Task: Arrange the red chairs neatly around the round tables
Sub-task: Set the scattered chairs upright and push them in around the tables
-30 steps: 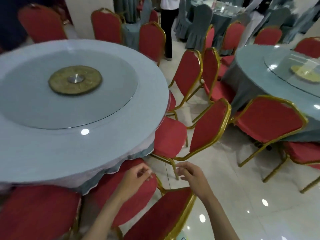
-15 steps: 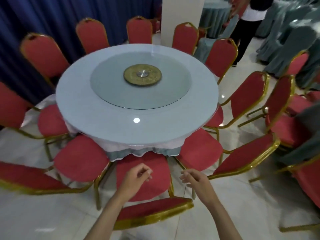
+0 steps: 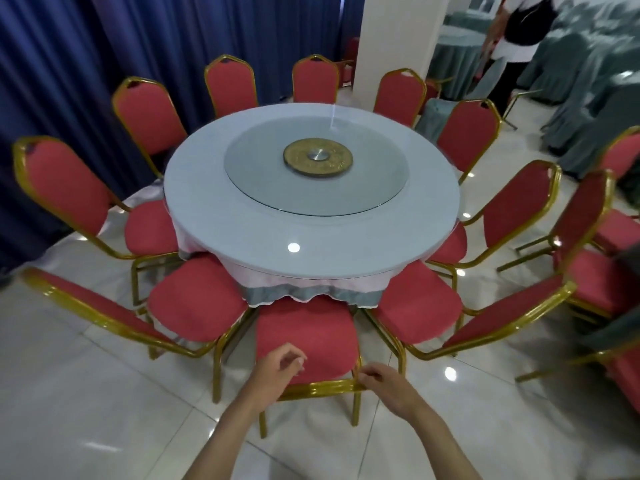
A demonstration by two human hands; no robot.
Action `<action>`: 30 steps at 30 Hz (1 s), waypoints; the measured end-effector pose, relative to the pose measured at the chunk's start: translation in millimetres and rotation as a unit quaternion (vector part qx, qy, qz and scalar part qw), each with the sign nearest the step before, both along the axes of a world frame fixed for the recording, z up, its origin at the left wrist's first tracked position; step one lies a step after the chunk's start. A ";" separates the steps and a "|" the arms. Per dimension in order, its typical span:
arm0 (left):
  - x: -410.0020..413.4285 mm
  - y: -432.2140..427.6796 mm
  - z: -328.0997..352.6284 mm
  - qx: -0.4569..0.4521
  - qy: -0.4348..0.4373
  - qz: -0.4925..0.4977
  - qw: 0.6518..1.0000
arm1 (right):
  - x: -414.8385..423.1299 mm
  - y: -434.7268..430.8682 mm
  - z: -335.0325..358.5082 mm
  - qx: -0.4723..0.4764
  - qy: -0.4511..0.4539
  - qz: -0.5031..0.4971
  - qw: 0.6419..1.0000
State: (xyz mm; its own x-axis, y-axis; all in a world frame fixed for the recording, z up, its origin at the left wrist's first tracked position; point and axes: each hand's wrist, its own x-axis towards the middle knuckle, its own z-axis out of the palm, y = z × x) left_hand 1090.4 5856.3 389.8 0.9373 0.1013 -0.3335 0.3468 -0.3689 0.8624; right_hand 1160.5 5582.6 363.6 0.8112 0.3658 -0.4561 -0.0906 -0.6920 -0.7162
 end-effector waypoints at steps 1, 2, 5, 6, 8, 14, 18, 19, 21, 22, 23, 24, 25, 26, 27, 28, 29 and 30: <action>-4.6 -0.9 -2.4 0.007 0.022 -0.011 1.000 | -7.7 0.2 -2.3 -0.007 -0.018 0.007 1.000; -10.0 -2.8 -3.5 0.020 0.047 -0.026 0.998 | -15.6 0.3 -5.4 -0.010 -0.037 0.006 0.999; -23.2 -10.4 -4.2 0.083 0.099 -0.070 0.989 | -28.4 2.3 -7.2 -0.029 -0.066 -0.001 0.997; -25.6 -11.2 -6.3 0.100 0.103 -0.076 0.987 | -30.9 4.3 -5.7 -0.027 -0.067 -0.009 0.997; -28.5 -12.1 -14.5 0.119 0.105 -0.082 0.984 | -35.3 4.8 -5.1 -0.022 -0.062 -0.021 0.998; -30.9 -9.0 -32.9 0.112 0.109 -0.049 0.986 | -34.6 0.1 -3.4 -0.062 -0.027 0.031 0.997; -29.7 -9.7 -27.8 0.097 0.115 -0.034 0.988 | -35.9 -0.5 -7.3 -0.043 -0.040 0.010 0.998; -29.1 -9.9 -27.5 0.090 0.114 -0.027 0.989 | -36.9 -0.3 -8.3 -0.040 -0.046 0.004 0.998; -29.8 -11.9 -28.6 0.082 0.103 -0.016 0.991 | -37.7 -1.5 -10.3 -0.046 -0.057 0.015 0.997; -31.5 -13.5 -31.1 0.089 0.091 -0.010 0.992 | -37.1 -2.8 -11.6 -0.055 -0.057 0.031 0.996; -34.4 -15.3 -34.0 0.104 0.072 -0.001 0.992 | -35.6 -4.8 -12.5 -0.063 -0.057 0.046 0.995; -36.7 -16.7 -38.7 0.124 0.053 0.013 0.991 | -33.2 -6.9 -13.4 -0.069 -0.059 0.058 0.994; -39.2 -18.2 -44.1 0.141 0.036 0.029 0.989 | -31.2 -9.4 -15.0 -0.071 -0.061 0.066 0.993; -40.0 -19.2 -48.1 0.149 0.025 0.040 0.988 | -28.7 -11.5 -16.2 -0.069 -0.063 0.071 0.993; -39.2 -19.5 -50.5 0.150 0.018 0.045 0.988 | -26.5 -12.4 -17.5 -0.063 -0.065 0.071 0.993; -37.7 -19.4 -51.6 0.143 0.020 0.048 0.988 | -25.4 -12.3 -19.7 -0.056 -0.061 0.069 0.994; -35.6 -18.8 -50.8 0.129 0.023 0.052 0.990 | -24.8 -10.9 -22.1 -0.047 -0.057 0.070 0.995; -33.4 -17.4 -50.2 0.111 0.024 0.063 0.992 | -24.5 -8.2 -24.6 -0.036 -0.056 0.070 0.995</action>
